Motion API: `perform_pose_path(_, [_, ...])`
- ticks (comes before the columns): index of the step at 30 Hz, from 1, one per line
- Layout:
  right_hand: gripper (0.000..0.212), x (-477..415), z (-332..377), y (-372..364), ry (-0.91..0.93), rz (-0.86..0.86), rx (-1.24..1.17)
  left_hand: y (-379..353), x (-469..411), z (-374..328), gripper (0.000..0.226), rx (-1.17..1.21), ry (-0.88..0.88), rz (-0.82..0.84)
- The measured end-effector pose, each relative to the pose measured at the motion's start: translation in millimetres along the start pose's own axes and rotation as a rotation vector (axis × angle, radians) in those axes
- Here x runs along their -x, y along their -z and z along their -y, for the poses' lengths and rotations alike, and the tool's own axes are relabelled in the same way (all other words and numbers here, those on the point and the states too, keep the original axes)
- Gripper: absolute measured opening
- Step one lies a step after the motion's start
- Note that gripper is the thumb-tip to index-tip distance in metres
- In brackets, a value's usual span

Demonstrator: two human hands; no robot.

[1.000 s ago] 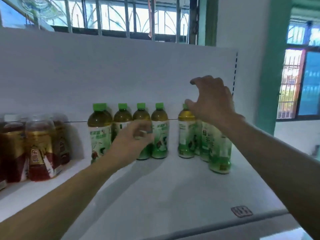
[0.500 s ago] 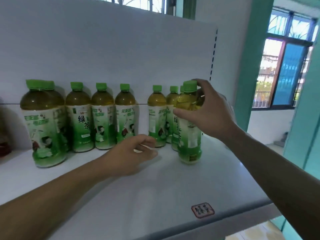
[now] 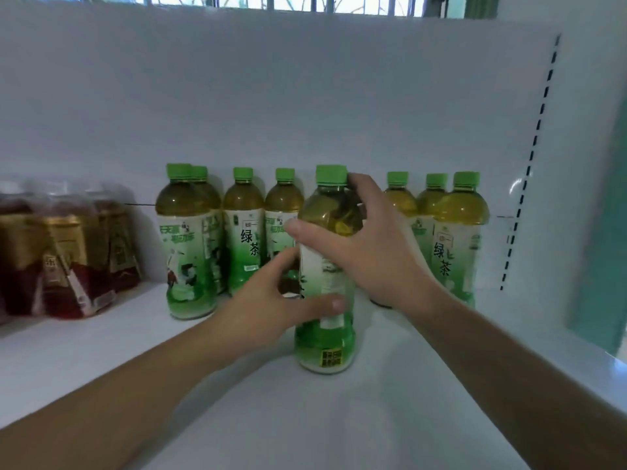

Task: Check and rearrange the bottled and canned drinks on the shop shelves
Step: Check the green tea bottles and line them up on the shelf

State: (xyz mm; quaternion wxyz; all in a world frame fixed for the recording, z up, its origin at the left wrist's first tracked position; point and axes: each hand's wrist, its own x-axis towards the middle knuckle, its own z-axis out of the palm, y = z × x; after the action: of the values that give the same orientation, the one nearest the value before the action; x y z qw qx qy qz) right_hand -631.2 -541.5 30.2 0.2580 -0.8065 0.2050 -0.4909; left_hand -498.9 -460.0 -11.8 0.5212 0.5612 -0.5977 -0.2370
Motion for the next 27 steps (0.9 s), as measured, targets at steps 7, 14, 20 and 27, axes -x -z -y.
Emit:
perform_pose_path(7, [0.113, 14, -35, 0, -0.078, 0.251, -0.286, 10, -3, 9, 0.062, 0.085, -0.011, 0.037])
perform_pose_path(14, [0.085, 14, -34, 8, -0.038, 0.379, -0.414, 17, 1, 10, 0.058, 0.178, -0.061, 0.137])
perform_pose_path(20, [0.092, 21, -24, -4, -0.028, 0.1, -0.127, 8, 5, 4, 0.068, -0.077, -0.05, 0.059])
perform_pose_path(27, [0.088, 21, -21, 6, -0.097, 0.224, -0.343, 9, 4, 6, 0.062, 0.055, 0.012, 0.109])
